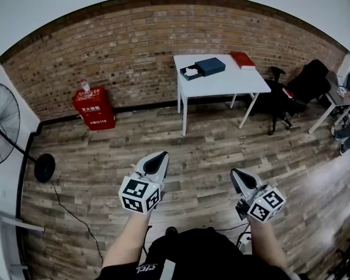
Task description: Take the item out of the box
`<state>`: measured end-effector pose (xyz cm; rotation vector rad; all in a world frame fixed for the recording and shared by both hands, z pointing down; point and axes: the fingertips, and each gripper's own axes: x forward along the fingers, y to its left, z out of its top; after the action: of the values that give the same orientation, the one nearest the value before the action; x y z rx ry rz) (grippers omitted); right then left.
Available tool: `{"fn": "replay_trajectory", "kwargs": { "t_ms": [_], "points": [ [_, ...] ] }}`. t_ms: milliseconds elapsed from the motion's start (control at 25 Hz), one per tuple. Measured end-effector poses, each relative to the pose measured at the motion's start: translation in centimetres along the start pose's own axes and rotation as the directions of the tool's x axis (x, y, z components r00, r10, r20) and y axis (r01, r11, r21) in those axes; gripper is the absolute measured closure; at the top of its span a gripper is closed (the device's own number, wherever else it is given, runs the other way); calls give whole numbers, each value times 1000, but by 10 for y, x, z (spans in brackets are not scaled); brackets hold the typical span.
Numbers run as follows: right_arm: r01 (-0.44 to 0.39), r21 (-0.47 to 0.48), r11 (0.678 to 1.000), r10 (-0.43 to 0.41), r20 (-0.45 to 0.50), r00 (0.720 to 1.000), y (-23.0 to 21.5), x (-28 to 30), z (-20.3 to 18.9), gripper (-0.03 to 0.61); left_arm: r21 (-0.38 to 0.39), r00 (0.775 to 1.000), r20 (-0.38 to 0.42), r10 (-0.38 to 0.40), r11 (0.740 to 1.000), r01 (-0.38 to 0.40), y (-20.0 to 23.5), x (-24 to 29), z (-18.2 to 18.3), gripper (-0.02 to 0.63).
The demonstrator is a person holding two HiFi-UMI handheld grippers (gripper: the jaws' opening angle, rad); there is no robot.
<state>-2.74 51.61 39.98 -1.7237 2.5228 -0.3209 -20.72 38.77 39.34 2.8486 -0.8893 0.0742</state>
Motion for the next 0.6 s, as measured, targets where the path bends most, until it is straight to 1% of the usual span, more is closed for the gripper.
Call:
{"fn": "replay_trajectory", "kwargs": {
  "t_ms": [200, 320, 440, 600],
  "points": [
    [-2, 32, 999, 2, -18, 1000, 13, 14, -11, 580, 15, 1000, -4, -26, 1000, 26, 9, -13, -2, 607],
    [11, 59, 998, -9, -30, 1000, 21, 24, -20, 578, 7, 999, -9, -48, 999, 48, 15, -23, -6, 607],
    [23, 86, 996, -20, -40, 999, 30, 31, -29, 578, 1, 996, -31, -79, 997, 79, 15, -28, -13, 607],
    [3, 106, 994, 4, -65, 998, 42, 36, -46, 578, 4, 995, -31, -92, 996, 93, 16, -32, -13, 607]
  ]
}}
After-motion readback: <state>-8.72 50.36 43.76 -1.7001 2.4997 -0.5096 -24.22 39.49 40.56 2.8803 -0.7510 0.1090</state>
